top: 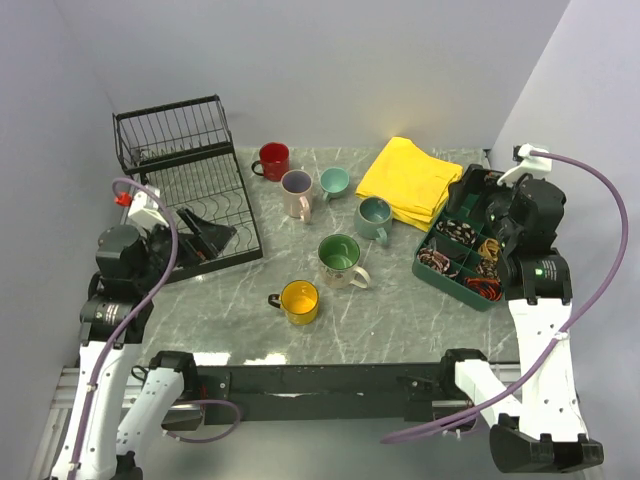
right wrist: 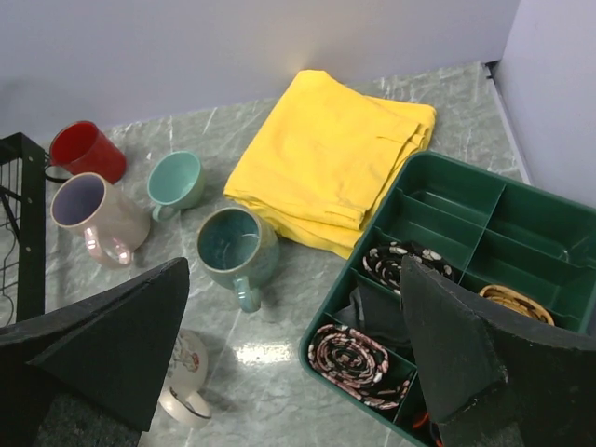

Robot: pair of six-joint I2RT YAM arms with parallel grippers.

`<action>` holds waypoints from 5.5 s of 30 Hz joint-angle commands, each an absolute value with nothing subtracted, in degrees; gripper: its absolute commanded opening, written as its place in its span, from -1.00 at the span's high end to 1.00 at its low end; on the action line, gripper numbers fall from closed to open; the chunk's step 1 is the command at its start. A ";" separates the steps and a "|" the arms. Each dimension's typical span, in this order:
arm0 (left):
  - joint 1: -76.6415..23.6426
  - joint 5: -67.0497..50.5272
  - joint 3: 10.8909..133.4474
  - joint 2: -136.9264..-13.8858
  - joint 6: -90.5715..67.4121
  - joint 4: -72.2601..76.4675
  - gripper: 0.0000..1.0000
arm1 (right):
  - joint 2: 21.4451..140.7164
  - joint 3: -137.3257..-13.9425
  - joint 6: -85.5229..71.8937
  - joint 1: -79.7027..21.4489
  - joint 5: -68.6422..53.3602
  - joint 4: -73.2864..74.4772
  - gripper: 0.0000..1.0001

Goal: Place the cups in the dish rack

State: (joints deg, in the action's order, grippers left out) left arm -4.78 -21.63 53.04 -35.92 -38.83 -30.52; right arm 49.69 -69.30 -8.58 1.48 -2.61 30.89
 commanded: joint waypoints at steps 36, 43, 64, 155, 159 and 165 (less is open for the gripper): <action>-44.56 11.42 47.64 -57.15 -49.82 -36.47 -0.86 | 55.81 -56.96 33.96 -15.11 -53.15 47.52 -1.00; -44.47 13.53 40.88 -39.75 -60.19 -35.33 -0.93 | 61.42 -62.39 44.99 -31.97 -51.08 48.70 -1.00; -44.47 18.10 37.79 -25.40 -75.76 -39.99 -0.93 | 106.34 -94.31 49.22 -47.90 -32.88 53.79 -0.70; -41.57 -25.83 50.98 -43.06 -77.43 -4.14 -0.86 | 50.45 -39.47 98.70 -55.90 -17.04 -42.89 1.00; -40.43 -30.48 50.45 -44.30 -76.56 -2.29 -0.77 | 50.01 -38.41 98.96 -56.25 -19.68 -42.89 1.00; -38.41 -34.53 50.28 -45.09 -74.53 -2.11 -0.54 | 50.19 -37.53 99.75 -56.25 -21.79 -44.12 1.00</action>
State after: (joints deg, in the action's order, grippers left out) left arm -39.86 -29.45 48.88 -44.97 -77.14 -5.34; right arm 52.03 -36.86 96.38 -56.01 -19.18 -33.41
